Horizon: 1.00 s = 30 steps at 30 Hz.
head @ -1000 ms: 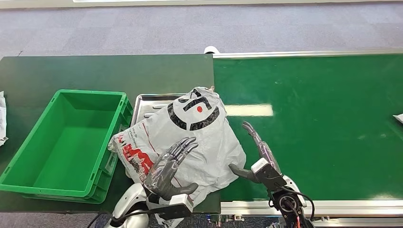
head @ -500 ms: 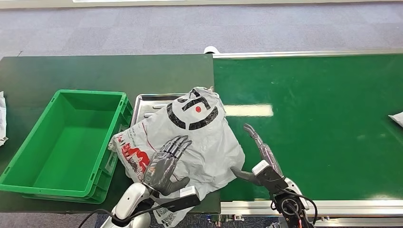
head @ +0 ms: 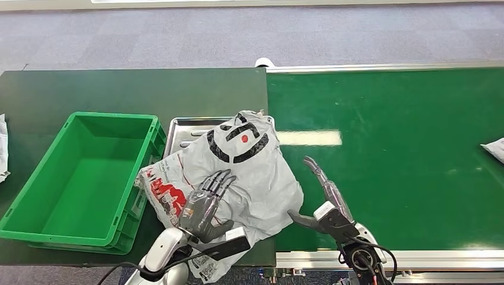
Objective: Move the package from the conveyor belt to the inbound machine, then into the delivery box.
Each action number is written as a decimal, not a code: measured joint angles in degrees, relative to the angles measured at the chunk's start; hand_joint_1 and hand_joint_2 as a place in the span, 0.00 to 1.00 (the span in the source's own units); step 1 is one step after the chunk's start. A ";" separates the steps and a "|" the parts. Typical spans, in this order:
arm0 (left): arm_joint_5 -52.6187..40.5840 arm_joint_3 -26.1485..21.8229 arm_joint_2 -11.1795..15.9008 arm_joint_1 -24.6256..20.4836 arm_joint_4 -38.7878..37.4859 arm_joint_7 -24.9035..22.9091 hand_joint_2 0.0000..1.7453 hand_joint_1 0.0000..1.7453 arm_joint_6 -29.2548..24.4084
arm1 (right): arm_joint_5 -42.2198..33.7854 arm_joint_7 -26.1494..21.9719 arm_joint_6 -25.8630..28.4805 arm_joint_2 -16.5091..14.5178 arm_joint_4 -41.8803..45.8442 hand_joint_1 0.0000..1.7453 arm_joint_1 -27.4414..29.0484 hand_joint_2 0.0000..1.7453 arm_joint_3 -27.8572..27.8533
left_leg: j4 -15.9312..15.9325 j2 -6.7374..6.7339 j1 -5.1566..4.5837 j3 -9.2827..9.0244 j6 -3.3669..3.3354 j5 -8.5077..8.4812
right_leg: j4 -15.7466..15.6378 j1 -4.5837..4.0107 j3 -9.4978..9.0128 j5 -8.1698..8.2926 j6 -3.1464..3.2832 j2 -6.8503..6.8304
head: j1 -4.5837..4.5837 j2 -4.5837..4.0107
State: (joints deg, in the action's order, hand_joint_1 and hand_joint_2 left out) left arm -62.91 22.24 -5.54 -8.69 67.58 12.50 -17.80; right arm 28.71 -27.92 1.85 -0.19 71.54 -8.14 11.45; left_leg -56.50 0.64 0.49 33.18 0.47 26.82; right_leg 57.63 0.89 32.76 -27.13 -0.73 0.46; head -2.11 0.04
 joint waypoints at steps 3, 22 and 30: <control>0.72 -0.41 -0.15 0.00 -0.15 0.30 1.00 0.98 0.43 | 0.08 0.04 -0.02 -0.03 0.00 0.00 0.00 1.00 0.00 | 0.00 0.00 0.00 0.00 0.00 0.00 | 0.00 0.00 -0.01 0.00 0.00 0.00 | 0.00 0.00; 4.65 -2.48 -0.74 -0.09 -0.25 5.90 1.00 1.00 -6.72 | 0.25 0.10 -0.27 -0.10 -0.02 0.00 -0.43 1.00 0.00 | 0.00 0.00 0.00 -0.06 0.00 0.00 | 0.00 0.00 -0.06 0.00 0.00 0.00 | 0.00 0.00; 5.49 -3.87 -0.69 0.21 3.95 12.27 1.00 1.00 -17.89 | -0.28 -0.44 0.67 0.07 -0.25 0.00 -0.51 1.00 -0.18 | 0.00 0.00 0.00 -0.05 0.00 0.00 | 0.00 0.00 -0.05 0.00 0.00 0.00 | 0.01 0.00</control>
State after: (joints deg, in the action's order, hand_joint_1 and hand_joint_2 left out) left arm -57.42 18.37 -6.23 -8.47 71.53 24.77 -35.68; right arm 28.43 -28.36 2.52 -0.11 71.29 -8.65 11.28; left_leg -56.50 0.64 0.49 33.13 0.47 26.82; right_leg 57.63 0.89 32.71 -27.13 -0.73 0.46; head -2.10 0.04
